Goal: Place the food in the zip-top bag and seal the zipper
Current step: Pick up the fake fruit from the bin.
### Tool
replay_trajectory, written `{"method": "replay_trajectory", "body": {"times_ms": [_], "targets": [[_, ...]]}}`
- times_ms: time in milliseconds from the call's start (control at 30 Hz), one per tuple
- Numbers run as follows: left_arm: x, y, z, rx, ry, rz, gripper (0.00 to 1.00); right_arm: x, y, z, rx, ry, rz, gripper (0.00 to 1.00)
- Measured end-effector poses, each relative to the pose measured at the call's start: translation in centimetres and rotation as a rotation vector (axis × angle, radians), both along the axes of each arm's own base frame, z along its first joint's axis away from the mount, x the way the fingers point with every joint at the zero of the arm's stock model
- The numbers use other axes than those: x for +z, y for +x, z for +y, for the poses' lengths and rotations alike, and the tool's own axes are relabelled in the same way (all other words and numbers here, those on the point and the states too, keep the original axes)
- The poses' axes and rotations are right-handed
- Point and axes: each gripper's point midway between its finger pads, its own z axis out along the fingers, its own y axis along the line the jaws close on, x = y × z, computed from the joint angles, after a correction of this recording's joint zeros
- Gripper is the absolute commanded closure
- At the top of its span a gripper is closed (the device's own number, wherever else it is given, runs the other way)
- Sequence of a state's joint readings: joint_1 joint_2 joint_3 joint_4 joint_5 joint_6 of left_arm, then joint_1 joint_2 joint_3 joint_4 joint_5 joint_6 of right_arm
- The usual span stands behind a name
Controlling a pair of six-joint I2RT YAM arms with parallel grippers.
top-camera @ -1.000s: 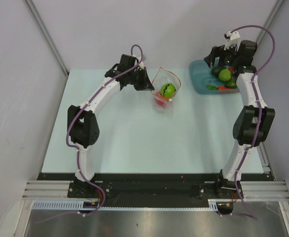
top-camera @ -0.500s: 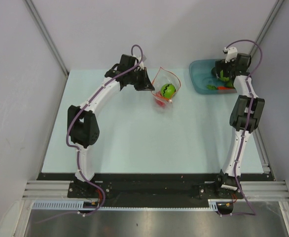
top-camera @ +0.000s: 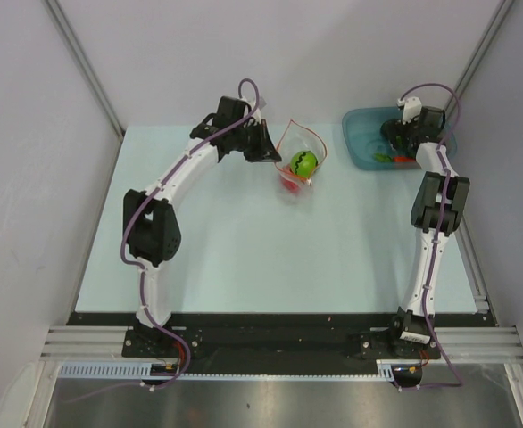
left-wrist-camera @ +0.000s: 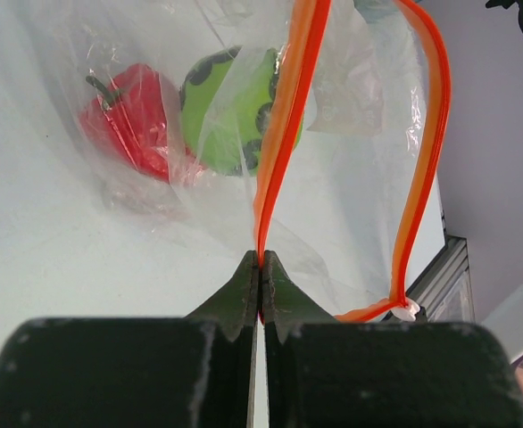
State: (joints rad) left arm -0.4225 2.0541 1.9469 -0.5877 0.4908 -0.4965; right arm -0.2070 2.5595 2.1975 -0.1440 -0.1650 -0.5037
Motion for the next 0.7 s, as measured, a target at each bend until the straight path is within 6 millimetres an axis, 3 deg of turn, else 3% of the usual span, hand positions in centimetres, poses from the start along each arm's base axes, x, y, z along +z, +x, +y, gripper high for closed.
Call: {"method": "replay_trajectory", "body": {"times_ms": [33,167,333,467,567,700], "targets": [[0.0,0.0,0.0,-0.002,-0.001,0.001,0.97,-0.1,0.0,0.0,0.001,-0.004,0.003,0.09],[-0.5,0.1,-0.1,-0.006,-0.001,0.010,0.97,-0.3,0.0,-0.3,0.000,-0.024,0.007,0.36],[-0.7,0.1,-0.2,-0.007,0.000,0.015,0.97,-0.3,-0.1,-0.3,0.001,-0.026,-0.003,0.52],[-0.6,0.1,-0.2,-0.007,-0.001,0.013,0.97,0.8,-1.0,0.5,0.012,0.007,-0.003,0.67],[-0.6,0.1,-0.2,-0.007,-0.001,0.012,0.97,3.1,-2.0,1.6,0.035,0.055,-0.009,0.74],[-0.6,0.0,-0.3,-0.010,-0.002,0.011,0.97,10.4,-4.1,4.5,0.103,0.124,-0.083,0.76]]}}
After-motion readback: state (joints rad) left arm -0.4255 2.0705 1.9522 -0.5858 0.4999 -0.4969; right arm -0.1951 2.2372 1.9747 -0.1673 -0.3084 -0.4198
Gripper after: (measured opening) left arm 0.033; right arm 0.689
